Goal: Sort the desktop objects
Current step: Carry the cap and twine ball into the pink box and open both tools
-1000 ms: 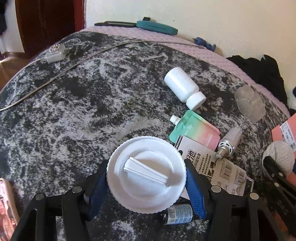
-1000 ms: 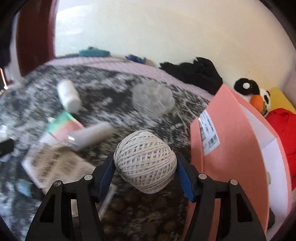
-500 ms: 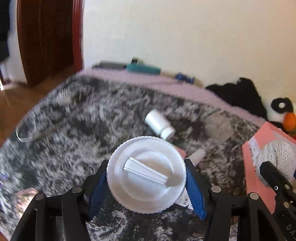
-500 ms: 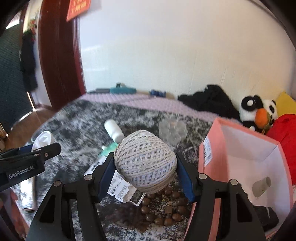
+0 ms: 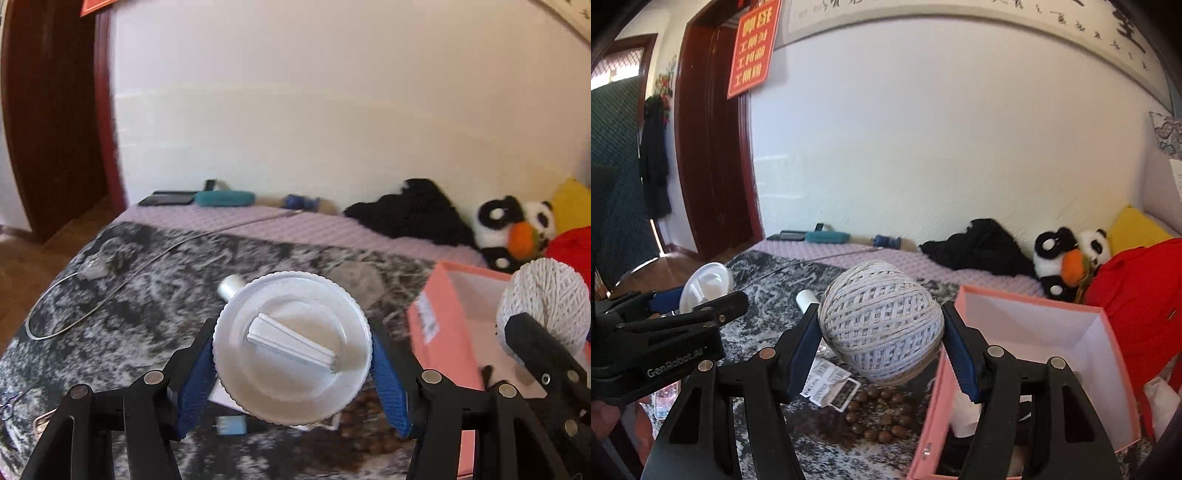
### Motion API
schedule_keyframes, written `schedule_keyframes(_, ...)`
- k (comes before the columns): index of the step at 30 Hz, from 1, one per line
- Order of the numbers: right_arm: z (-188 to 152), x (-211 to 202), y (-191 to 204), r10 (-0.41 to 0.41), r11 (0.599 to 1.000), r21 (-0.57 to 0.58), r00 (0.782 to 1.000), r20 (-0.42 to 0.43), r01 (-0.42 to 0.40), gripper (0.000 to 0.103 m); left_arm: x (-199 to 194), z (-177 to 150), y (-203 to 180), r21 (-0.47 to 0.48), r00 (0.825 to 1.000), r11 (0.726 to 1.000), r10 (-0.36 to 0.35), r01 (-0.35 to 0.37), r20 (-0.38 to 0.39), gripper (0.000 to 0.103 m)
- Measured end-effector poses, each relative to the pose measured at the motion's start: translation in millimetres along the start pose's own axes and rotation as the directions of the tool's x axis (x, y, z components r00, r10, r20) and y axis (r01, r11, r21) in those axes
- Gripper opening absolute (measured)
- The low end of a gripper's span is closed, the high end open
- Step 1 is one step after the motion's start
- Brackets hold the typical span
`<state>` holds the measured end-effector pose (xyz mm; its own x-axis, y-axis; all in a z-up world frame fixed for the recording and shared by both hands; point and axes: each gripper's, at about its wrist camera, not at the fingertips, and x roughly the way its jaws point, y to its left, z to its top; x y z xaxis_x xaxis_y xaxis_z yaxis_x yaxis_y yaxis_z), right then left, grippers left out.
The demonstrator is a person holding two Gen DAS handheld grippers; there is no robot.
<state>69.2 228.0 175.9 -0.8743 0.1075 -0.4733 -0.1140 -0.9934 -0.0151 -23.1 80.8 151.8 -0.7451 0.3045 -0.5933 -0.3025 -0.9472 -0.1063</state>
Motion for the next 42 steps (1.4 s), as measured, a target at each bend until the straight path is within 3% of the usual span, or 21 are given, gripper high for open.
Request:
schedule_keyframes(9, 3, -38, -69, -0.091, 0.994, 0.065, 0.995, 0.045, 0.088, 0.066, -3, 4, -71, 0.056, 0.995, 0.994, -0.099, 0.098, 0.008, 0.065)
schedule_keyframes(17, -4, -48, -134, -0.184, 0.978, 0.112, 0.982, 0.043, 0.178, 0.066, 7, 4, -138, 0.111, 0.982, 0.975, -0.19, 0.19, -0.011, 0.065)
schedule_keyframes(24, -13, -45, -186, -0.274, 0.952, 0.149, 0.962, 0.01, 0.269, 0.067, 29, -6, -188, 0.161, 0.972, 0.959, -0.227, 0.234, -0.059, 0.065)
schedule_keyframes(32, -34, -19, -240, -0.329, 0.922, 0.184, 0.94, -0.087, 0.34, 0.067, 67, -25, -229, 0.203, 0.957, 0.941, -0.243, 0.272, -0.157, 0.065)
schedule_keyframes(33, -37, -12, -244, -0.328, 0.921, 0.183, 0.938, -0.114, 0.344, 0.067, 72, -28, -234, 0.214, 0.955, 0.937, -0.242, 0.276, -0.174, 0.067)
schedule_keyframes(35, -45, 3, -254, -0.324, 0.918, 0.182, 0.931, -0.168, 0.352, 0.069, 82, -35, -243, 0.253, 0.961, 0.936, -0.2, 0.245, -0.192, 0.09)
schedule_keyframes(36, -48, 10, -258, -0.321, 0.917, 0.181, 0.927, -0.194, 0.356, 0.071, 84, -37, -245, 0.271, 0.968, 0.938, -0.17, 0.217, -0.186, 0.094)
schedule_keyframes(39, -57, 19, -274, -0.369, 0.887, 0.199, 0.899, -0.234, 0.416, 0.089, 83, -37, -244, 0.266, 0.973, 0.944, -0.154, 0.197, -0.175, 0.097)
schedule_keyframes(42, -54, 9, -276, -0.402, 0.872, 0.214, 0.893, -0.201, 0.441, 0.095, 80, -32, -235, 0.228, 0.969, 0.95, -0.179, 0.215, -0.17, 0.098)
